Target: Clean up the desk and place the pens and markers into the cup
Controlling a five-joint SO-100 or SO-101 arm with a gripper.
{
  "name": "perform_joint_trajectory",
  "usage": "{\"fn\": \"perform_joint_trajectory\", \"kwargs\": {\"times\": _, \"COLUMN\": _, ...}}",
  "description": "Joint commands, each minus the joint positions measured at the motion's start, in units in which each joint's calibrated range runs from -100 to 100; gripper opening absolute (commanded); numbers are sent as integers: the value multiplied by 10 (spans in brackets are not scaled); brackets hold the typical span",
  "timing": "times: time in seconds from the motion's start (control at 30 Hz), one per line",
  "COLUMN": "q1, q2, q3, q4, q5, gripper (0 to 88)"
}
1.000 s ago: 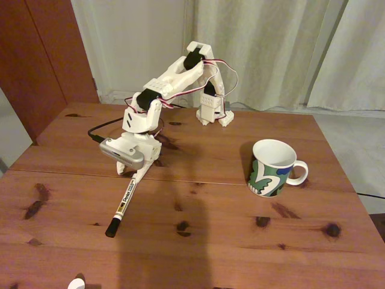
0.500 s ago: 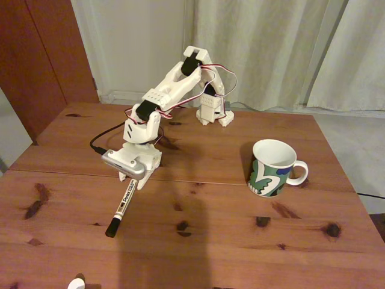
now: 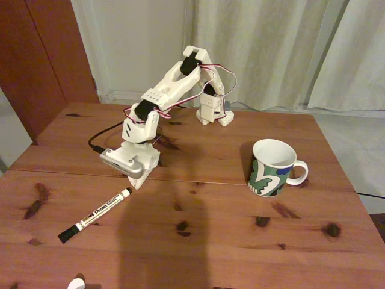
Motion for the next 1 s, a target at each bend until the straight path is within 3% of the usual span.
{"fn": "perform_joint_trajectory", "kwargs": {"times": 0.0, "q1": 1, "q2": -33, "q3": -20, "q4": -3, "q5": 3, "gripper": 8}}
{"fn": "perform_joint_trajectory", "kwargs": {"times": 0.77, "q1": 34, "q2": -54, "q3": -105, "q4": 6, "q5": 9, "gripper": 8}}
{"fn": "perform_joint_trajectory", "kwargs": {"times": 0.97, "q1": 50, "q2": 24, "q3": -251, "q4": 127, "q5": 28, "gripper": 8}}
